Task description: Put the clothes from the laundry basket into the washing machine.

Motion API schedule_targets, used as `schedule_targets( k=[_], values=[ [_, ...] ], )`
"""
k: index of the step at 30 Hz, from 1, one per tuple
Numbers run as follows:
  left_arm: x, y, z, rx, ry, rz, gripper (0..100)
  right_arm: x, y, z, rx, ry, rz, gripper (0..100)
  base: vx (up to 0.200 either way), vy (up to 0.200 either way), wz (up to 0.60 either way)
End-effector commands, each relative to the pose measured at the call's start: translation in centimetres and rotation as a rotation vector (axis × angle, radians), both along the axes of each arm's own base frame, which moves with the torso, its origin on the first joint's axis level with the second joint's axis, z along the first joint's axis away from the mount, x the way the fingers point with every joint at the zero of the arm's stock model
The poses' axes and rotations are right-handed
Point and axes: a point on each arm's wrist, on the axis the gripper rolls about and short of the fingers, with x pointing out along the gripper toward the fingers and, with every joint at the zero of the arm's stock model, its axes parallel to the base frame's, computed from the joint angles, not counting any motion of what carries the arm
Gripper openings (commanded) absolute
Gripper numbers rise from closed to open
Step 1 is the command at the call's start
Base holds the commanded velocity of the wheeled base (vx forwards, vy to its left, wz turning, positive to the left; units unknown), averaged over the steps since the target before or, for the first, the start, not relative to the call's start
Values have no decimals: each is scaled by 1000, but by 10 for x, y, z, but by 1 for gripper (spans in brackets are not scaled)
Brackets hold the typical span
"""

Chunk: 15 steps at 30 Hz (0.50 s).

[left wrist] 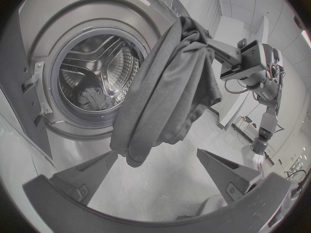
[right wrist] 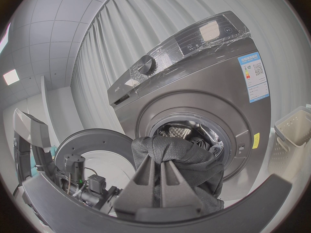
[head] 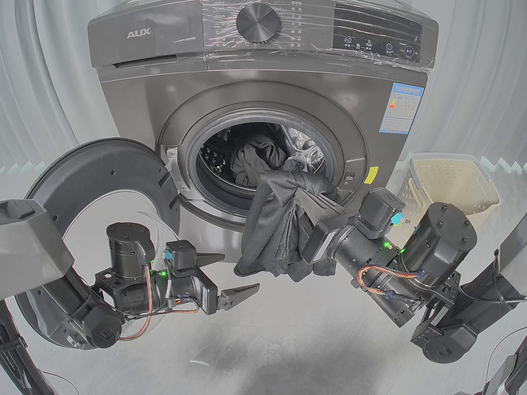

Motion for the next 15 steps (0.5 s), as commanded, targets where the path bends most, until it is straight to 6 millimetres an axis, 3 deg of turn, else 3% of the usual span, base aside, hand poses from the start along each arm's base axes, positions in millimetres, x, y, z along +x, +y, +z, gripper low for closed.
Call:
schedule_targets(
  k=[1,15],
  values=[
    [15,-5,-28,17,35,8,100,-2,1,0,8,4,9,0,0,0,0],
    [45,-18,-47,-27,-17,42,100,-2,2,-1,5,7,9,0,0,0,0]
  ],
)
